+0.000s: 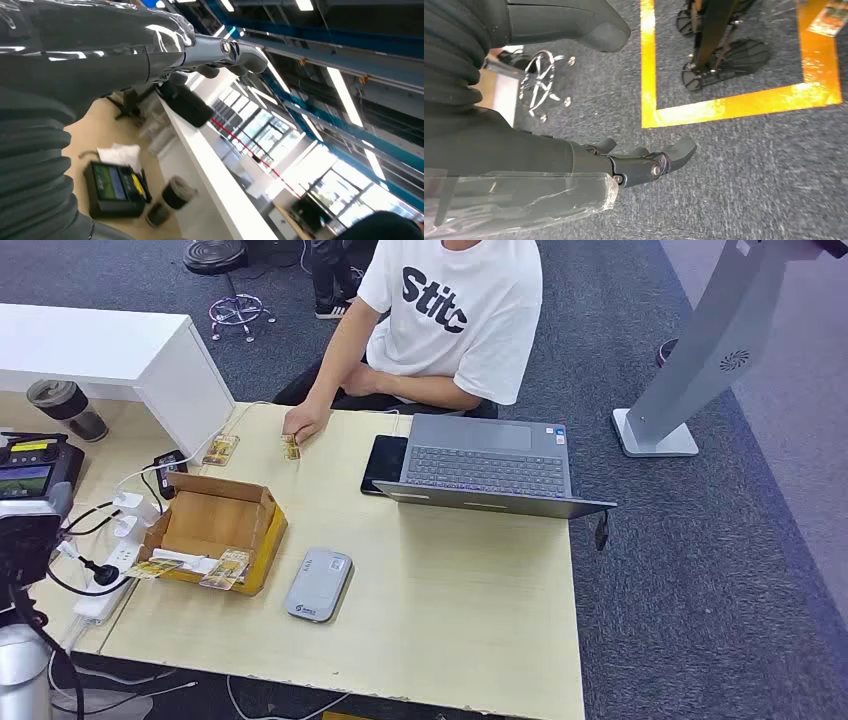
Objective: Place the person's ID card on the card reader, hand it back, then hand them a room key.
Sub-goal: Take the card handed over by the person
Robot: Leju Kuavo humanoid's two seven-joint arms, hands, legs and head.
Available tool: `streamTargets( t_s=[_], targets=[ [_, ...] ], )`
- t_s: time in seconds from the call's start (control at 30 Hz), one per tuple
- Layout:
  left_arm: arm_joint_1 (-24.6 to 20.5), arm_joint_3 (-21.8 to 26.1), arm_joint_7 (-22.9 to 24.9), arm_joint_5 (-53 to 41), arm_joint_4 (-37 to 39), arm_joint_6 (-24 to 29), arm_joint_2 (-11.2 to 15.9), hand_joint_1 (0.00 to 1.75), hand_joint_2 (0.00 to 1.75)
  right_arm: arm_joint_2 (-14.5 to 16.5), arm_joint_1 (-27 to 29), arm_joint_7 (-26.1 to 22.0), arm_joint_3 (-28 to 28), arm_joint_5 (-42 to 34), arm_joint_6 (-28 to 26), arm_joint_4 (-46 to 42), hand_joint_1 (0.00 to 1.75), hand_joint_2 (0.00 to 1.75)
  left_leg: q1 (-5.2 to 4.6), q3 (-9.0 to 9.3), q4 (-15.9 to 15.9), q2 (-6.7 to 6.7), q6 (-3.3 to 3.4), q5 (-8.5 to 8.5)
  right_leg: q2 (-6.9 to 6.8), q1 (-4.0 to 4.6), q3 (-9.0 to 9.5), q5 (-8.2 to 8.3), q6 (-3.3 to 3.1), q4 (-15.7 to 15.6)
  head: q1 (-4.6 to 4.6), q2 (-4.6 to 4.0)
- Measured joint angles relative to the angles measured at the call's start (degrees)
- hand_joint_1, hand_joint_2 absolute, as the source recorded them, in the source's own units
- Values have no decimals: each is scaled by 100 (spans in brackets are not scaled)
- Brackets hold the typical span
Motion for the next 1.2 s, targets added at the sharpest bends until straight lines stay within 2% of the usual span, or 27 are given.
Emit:
streamTargets(
  t_s=[0.23,0.83,1.2],
  targets=[
    [-308,-774,174,-231,203,-4,-3,0,175,1,7,48,114,88,-1,47,0,175,-1,-2,0,8,1,-2,9,-1,-3,0,0,0,0,0],
    [-941,-1972,519,-819,787,-21,-87,0,175,1,53,127,341,361,0,84,0,175,-1,-2,3,9,1,-1,10,-2,-4,3,3,0,1,0],
    [-1052,-2452,673,-1279,977,-17,-90,0,175,4,71,119,388,389,0,87,0,175,-1,-2,2,9,0,-1,10,-1,-4,2,3,0,1,0]
  ],
)
